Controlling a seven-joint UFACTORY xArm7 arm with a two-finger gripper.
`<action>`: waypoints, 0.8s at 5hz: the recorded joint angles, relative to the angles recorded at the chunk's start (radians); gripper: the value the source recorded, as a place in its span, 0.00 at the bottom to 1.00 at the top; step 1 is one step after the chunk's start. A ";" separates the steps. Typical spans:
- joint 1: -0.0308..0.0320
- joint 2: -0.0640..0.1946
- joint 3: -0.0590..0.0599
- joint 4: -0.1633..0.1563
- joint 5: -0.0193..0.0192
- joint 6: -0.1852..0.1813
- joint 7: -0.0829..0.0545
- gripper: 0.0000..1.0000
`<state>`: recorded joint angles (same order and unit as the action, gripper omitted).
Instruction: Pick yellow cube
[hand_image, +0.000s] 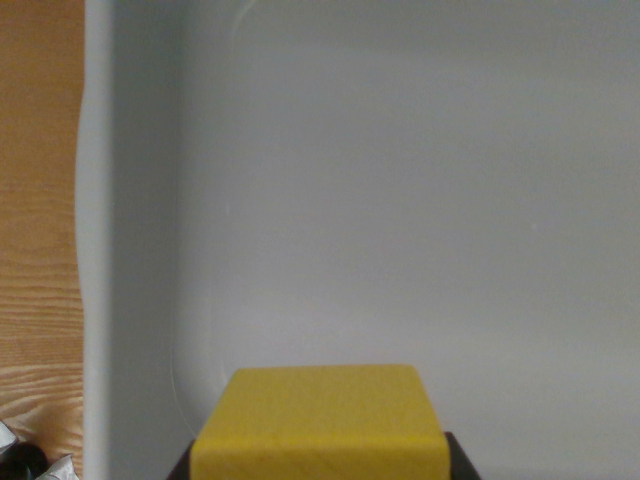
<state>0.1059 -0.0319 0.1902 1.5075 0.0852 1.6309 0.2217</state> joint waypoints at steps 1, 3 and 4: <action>0.0000 0.000 0.000 0.000 0.0000 0.000 0.000 1.00; -0.0003 -0.003 0.000 0.007 0.0004 0.010 0.000 1.00; -0.0004 -0.005 0.000 0.010 0.0007 0.015 0.000 1.00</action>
